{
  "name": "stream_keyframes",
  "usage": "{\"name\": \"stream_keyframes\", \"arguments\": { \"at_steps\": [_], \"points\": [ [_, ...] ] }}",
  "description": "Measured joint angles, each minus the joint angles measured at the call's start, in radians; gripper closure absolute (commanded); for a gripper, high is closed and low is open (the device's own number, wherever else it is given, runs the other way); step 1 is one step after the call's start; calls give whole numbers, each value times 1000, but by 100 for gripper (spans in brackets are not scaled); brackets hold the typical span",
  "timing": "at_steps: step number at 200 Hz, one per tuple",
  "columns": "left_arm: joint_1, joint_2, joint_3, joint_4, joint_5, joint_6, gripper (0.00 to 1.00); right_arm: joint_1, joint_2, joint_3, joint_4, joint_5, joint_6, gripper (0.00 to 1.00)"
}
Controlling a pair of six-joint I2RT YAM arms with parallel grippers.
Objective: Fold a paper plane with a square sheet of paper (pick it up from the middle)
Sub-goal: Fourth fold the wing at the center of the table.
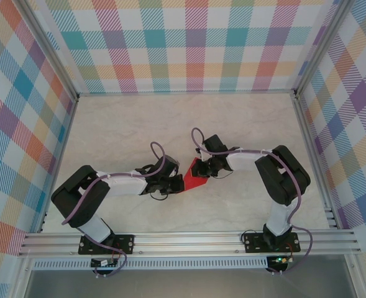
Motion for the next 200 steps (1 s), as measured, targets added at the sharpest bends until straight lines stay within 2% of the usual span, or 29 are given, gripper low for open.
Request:
{"name": "stream_keyframes", "arguments": {
  "at_steps": [105,200],
  "points": [
    [3,0,-18,42,13,-6,100,-135,8,0,-11,-21,-77,93],
    [4,0,-24,53,19,-7,100,-247,9,0,-6,-27,-86,93]
  ]
}}
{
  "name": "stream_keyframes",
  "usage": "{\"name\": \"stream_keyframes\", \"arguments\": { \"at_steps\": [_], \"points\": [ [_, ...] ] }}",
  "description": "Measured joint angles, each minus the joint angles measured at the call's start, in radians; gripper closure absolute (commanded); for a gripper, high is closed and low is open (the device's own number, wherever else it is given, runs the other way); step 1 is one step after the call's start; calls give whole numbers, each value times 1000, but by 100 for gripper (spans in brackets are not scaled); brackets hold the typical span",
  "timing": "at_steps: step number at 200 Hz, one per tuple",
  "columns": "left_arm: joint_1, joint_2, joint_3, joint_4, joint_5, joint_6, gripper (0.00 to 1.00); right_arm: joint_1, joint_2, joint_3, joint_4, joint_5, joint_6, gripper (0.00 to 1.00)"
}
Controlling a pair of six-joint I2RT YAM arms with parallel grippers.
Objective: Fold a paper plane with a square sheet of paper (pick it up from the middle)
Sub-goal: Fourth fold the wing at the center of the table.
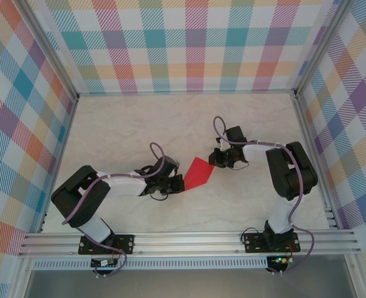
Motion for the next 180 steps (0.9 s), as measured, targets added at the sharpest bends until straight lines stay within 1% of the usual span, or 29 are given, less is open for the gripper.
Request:
{"name": "stream_keyframes", "arguments": {
  "at_steps": [40,67,81,116,135,156,180],
  "points": [
    [0,0,0,0,2,0,100,-17,-3,0,2,13,3,92],
    [0,-3,0,-2,9,0,95,-23,-48,-15,3,47,18,88],
    [0,-12,0,-9,21,1,90,-24,-109,-41,3,58,39,82],
    [0,-75,23,-33,44,11,77,-24,-259,-111,23,55,105,61],
    [5,-114,42,-34,47,18,70,-22,-304,-155,42,34,150,53],
    [21,-141,55,-33,43,25,63,-6,-322,-203,62,16,206,47],
    [48,-142,55,-42,32,26,59,42,-322,-230,70,3,270,46]
  ]
}}
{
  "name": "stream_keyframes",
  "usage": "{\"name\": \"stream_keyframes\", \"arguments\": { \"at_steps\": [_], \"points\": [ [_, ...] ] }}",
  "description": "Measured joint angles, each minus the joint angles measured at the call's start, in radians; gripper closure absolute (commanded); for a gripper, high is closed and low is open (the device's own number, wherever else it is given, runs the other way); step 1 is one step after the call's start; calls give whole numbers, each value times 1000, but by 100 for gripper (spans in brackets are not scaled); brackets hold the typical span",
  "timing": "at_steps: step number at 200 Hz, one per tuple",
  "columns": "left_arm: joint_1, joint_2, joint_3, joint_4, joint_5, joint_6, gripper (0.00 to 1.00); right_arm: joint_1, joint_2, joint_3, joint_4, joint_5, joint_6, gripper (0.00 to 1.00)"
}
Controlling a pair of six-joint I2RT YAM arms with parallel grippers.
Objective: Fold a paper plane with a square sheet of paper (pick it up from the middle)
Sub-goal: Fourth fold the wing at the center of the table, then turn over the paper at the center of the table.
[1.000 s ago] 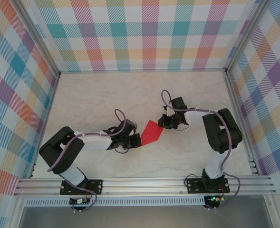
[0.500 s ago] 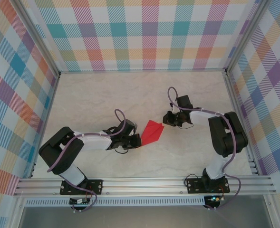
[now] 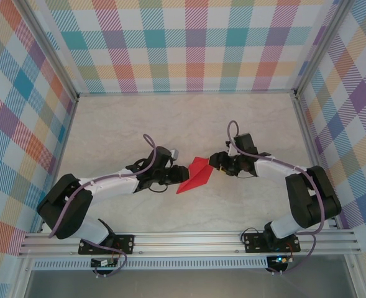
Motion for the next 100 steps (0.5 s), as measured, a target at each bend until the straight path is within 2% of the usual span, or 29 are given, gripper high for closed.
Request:
{"name": "stream_keyframes", "arguments": {
  "at_steps": [59,100],
  "points": [
    [46,70,0,1,-15,-14,52,94,88,2,73,-2,124,47],
    [69,80,-2,12,-16,-28,41,113,129,2,136,-2,172,51]
  ]
}}
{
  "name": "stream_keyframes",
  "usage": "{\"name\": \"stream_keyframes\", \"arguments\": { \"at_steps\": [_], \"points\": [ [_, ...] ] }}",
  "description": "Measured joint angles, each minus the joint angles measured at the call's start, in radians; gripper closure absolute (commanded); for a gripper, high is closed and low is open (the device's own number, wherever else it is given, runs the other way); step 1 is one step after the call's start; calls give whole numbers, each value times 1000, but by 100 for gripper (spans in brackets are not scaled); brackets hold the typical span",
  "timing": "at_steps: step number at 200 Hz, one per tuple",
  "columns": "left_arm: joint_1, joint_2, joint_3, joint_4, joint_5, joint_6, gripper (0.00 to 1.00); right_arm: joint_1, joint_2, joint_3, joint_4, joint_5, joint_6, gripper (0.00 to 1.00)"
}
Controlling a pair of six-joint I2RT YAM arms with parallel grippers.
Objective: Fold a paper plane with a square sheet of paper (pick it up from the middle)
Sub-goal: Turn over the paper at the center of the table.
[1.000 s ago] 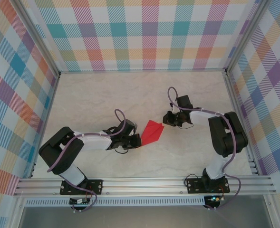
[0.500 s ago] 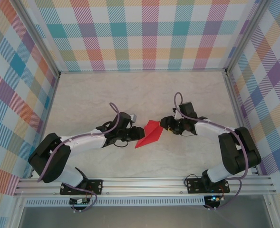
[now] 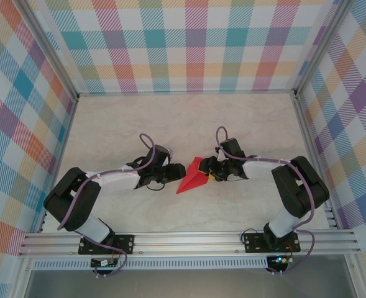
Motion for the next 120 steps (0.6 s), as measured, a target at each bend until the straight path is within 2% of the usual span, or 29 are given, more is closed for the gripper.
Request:
{"name": "stream_keyframes", "arguments": {
  "at_steps": [78,96,120],
  "points": [
    [39,0,-40,28,-5,-17,23,9,59,21,70,2,22,60],
    [56,0,-55,49,4,-19,18,13,73,21,99,-3,21,67],
    [89,-11,-76,79,43,-20,10,14,82,21,145,-16,19,81]
  ]
}}
